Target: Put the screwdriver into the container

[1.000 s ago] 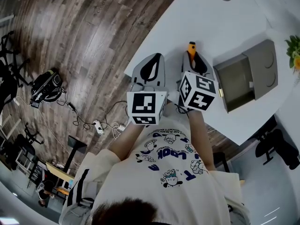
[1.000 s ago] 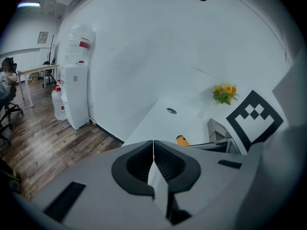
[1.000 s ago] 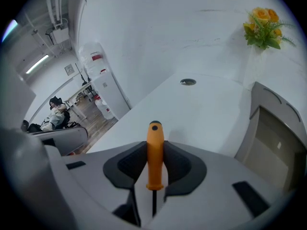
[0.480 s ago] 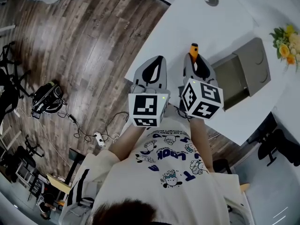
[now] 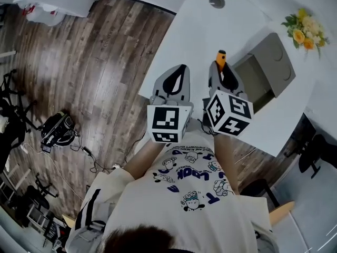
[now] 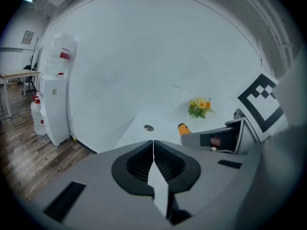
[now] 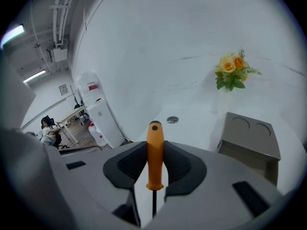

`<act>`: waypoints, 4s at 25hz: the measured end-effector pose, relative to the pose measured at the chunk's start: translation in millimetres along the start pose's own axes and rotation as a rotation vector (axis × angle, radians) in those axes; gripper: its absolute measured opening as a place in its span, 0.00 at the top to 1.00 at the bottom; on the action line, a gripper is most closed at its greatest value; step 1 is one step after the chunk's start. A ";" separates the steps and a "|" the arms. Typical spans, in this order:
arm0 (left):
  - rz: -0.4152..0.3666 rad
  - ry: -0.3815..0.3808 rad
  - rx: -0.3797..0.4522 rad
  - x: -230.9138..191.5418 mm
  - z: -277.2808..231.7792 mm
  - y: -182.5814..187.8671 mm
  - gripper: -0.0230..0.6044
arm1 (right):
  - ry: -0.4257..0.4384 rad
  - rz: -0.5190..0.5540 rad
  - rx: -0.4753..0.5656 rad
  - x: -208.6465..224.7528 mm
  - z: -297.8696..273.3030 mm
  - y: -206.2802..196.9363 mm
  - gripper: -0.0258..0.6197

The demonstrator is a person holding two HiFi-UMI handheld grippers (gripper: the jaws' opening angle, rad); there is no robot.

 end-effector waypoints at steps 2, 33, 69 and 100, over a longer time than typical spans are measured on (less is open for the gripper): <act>-0.012 -0.026 0.009 8.7 -2.5 4.8 0.94 | -0.019 -0.014 0.019 8.9 7.3 6.5 0.77; -0.037 -0.059 0.014 148.9 -76.2 -3.5 0.94 | -0.016 -0.012 0.033 164.7 33.9 21.7 0.77; 0.033 0.000 -0.132 158.7 -134.9 -68.7 0.94 | 0.026 0.027 -0.229 217.7 -35.5 -60.9 0.77; 0.071 0.023 -0.156 147.8 -134.2 -87.8 0.94 | 0.010 0.161 -0.350 207.5 -63.1 -96.6 0.72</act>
Point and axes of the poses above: the fingertips, and each gripper's own axes: z backward along the fingers, x to its right, y out of its top, the point moved 2 cm from there along z, backward along the fingers, and after that the axes turned 11 degrees about -y, right-handed, at the moved point
